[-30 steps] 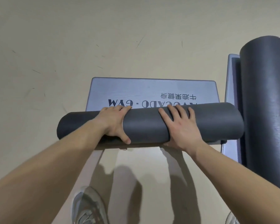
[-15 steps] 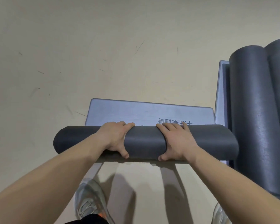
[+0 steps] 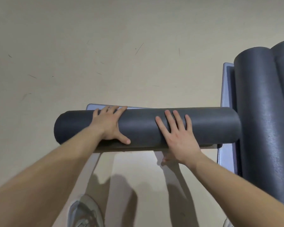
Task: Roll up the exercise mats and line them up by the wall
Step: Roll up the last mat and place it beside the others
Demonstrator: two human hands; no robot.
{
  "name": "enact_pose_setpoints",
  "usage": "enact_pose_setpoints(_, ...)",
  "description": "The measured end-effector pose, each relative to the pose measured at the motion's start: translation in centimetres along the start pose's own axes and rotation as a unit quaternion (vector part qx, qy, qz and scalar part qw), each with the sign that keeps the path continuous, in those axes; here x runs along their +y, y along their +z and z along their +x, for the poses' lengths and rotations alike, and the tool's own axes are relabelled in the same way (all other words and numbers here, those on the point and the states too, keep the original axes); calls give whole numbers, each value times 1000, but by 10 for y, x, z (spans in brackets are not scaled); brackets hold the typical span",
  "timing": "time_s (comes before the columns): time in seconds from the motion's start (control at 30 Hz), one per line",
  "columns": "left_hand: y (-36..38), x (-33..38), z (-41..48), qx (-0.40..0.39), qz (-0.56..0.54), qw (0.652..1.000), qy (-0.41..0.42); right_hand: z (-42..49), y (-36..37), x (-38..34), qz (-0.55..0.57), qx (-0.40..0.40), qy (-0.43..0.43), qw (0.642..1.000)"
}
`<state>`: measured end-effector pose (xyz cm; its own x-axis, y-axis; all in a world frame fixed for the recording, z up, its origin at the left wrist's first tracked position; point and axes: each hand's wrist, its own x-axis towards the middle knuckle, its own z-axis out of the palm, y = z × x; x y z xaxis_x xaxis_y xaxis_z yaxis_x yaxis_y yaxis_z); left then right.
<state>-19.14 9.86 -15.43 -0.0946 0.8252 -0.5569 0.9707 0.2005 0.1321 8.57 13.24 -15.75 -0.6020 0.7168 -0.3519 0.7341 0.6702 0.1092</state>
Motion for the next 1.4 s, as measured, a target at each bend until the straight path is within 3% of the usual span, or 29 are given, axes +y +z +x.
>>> enact_pose_setpoints(0.17, -30, -7, 36, -68, -29, 997, 6, 41, 19, 23, 8, 100, -21, 995)
enact_pose_setpoints(0.33, -3, 6, 24, -55, -101, 992, -57, 71, 5, 61, -30, 74, -100, 992)
enact_pose_setpoints(0.47, 11, 34, 5, -13, -105, 990, -97, 54, 4, 44, -24, 60, 7, 998)
enact_pose_setpoints(0.6, 17, 74, -18, -26, -92, 987, -127, 6, 20, 14, 92, 69, 152, 982)
enact_pose_setpoints(0.67, 24, 102, -30, -30, -124, 981, -147, -20, 27, 7, 249, 62, 225, 940)
enact_pose_setpoints(0.8, 48, 162, -42, -74, -298, 935, -176, -47, 31, 9, 557, -3, 311, 770)
enact_pose_setpoints(0.9, 71, 185, -62, -97, -439, 872, -193, -45, 26, 30, 618, -13, 263, 741)
enact_pose_setpoints(1.03, 97, 177, -79, -116, -529, 815, -206, -13, 14, 30, 563, -89, 170, 804)
enact_pose_setpoints(1.2, 108, 139, -70, -66, -581, 782, -214, 65, -22, -13, 405, -141, 16, 903)
enact_pose_setpoints(1.3, 100, 125, -68, -37, -524, 822, -221, 75, -34, -40, 285, -80, -15, 955)
enact_pose_setpoints(1.4, 83, 112, -67, 65, -362, 894, -256, 40, -15, -39, 233, 29, 57, 970)
